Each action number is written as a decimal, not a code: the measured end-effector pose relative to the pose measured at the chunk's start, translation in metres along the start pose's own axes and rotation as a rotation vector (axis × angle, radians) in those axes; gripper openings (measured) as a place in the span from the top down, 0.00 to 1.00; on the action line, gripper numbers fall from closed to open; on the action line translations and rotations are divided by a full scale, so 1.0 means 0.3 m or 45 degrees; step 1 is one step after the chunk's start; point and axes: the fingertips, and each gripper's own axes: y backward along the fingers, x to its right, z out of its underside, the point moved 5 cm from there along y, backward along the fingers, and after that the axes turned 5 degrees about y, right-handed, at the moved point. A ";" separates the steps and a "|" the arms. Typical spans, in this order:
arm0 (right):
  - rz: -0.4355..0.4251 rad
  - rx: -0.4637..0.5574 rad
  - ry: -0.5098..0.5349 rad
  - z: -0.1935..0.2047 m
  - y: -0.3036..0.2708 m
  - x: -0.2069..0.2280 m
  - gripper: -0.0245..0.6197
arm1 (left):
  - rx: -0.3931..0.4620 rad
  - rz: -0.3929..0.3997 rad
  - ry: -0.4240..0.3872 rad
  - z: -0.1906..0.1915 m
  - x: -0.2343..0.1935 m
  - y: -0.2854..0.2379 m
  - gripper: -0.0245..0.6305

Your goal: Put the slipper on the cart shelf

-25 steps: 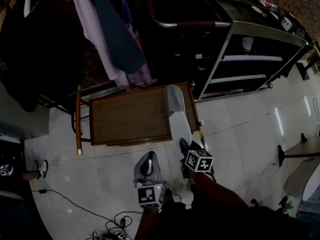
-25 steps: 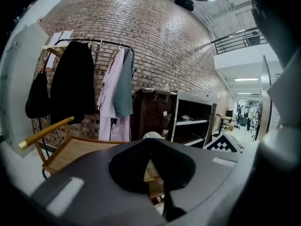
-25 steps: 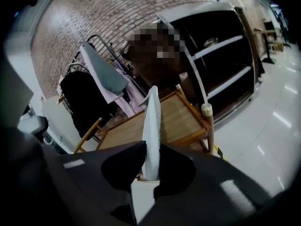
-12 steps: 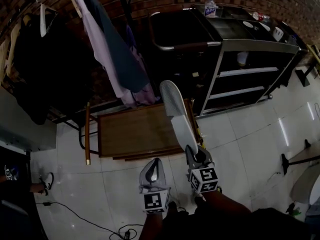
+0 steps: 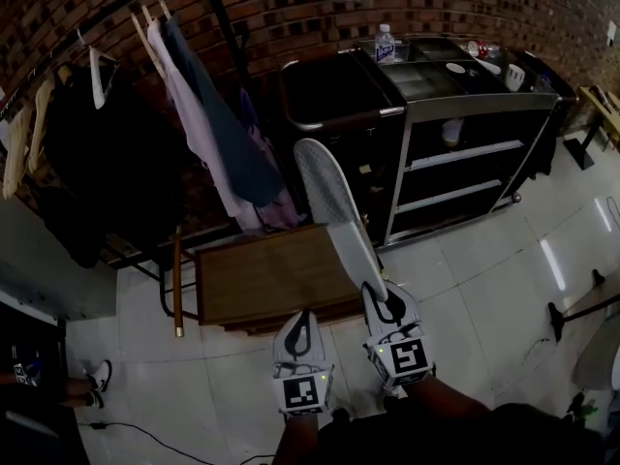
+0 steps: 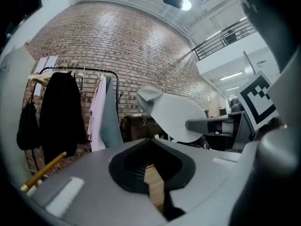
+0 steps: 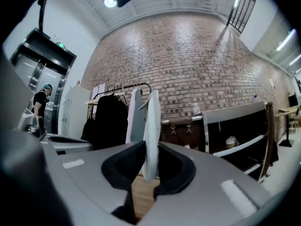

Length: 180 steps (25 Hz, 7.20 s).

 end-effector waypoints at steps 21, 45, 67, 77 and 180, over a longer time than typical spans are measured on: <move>0.047 0.108 -0.020 -0.091 0.068 0.171 0.87 | 0.139 -0.001 -0.024 -0.134 0.110 -0.052 0.94; 0.206 -0.193 -0.036 0.242 0.235 0.736 0.87 | 0.147 0.059 0.026 -0.063 0.548 -0.394 0.94; 0.293 -0.272 -0.211 0.359 -0.299 1.344 0.88 | 0.045 0.081 0.056 -0.027 0.639 -1.103 0.94; 0.291 -0.308 -0.432 0.427 -0.534 1.472 0.88 | 0.023 0.053 0.048 -0.007 0.585 -1.343 0.94; -0.011 0.010 0.189 -0.020 -0.357 1.146 0.96 | 0.140 0.022 0.037 -0.099 0.638 -1.064 0.94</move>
